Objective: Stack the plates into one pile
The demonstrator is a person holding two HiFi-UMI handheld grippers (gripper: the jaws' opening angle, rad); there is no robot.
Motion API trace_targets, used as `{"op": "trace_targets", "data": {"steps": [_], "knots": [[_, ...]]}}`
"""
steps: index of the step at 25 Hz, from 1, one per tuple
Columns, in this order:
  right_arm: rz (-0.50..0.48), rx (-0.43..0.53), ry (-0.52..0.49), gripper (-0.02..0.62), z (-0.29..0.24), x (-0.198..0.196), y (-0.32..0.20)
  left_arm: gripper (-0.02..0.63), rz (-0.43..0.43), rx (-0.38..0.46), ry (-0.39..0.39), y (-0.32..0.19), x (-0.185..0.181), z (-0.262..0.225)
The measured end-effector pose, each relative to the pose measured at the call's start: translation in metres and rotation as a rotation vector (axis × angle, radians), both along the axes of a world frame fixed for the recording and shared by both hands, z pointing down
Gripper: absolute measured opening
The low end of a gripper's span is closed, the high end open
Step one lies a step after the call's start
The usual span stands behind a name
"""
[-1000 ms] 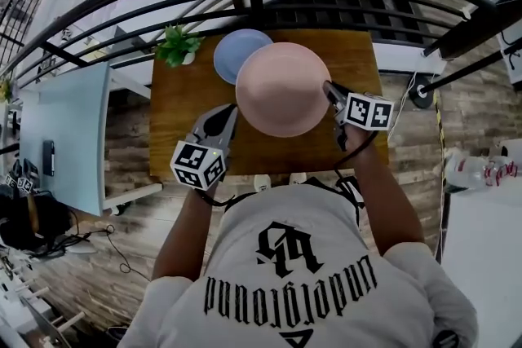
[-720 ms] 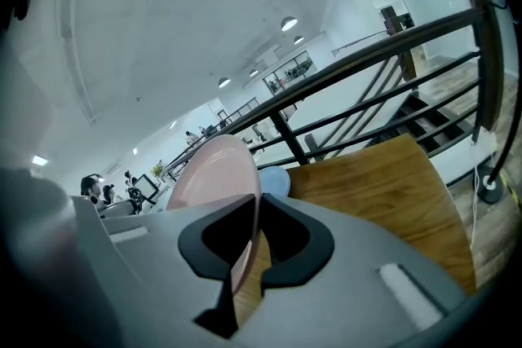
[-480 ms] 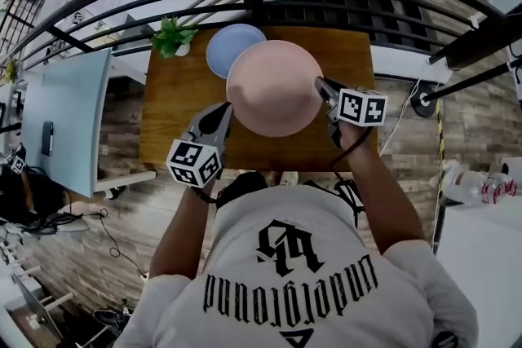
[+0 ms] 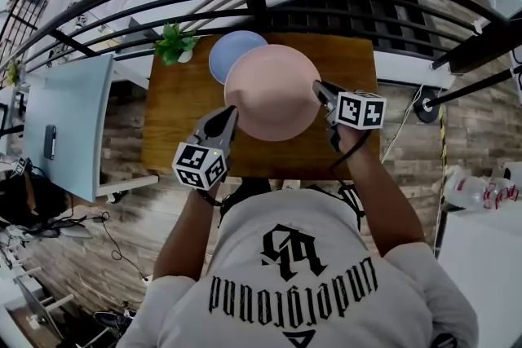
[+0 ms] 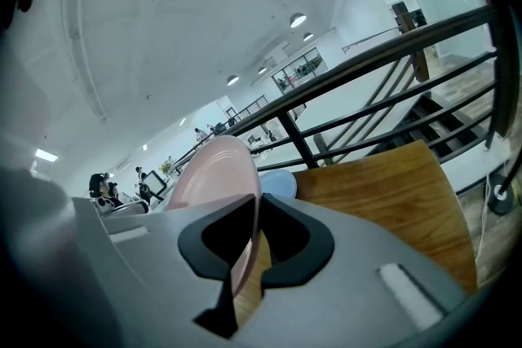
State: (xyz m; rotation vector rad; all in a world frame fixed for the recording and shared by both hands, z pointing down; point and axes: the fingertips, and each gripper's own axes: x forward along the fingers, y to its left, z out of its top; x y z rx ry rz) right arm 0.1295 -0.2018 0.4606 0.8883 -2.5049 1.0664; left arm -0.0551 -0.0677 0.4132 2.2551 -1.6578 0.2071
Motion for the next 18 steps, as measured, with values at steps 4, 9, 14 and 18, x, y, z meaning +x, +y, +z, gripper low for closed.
{"op": "trace_targets", "data": {"steps": [4,9,14,18], "knots": [[0.003,-0.006,0.003,0.025,0.003,-0.011,-0.007,0.046,0.004,-0.002,0.004,-0.007,-0.012,0.001],[0.007,-0.028,0.011,0.026,0.010,-0.033,-0.015,0.046,0.000,-0.007,0.012,-0.017,-0.038,0.004],[0.018,-0.062,0.023,0.026,0.023,-0.056,-0.024,0.046,0.004,-0.022,0.016,-0.030,-0.067,0.013],[0.038,-0.080,0.041,0.026,0.034,-0.074,-0.035,0.046,0.012,-0.050,0.029,-0.044,-0.090,0.023]]}}
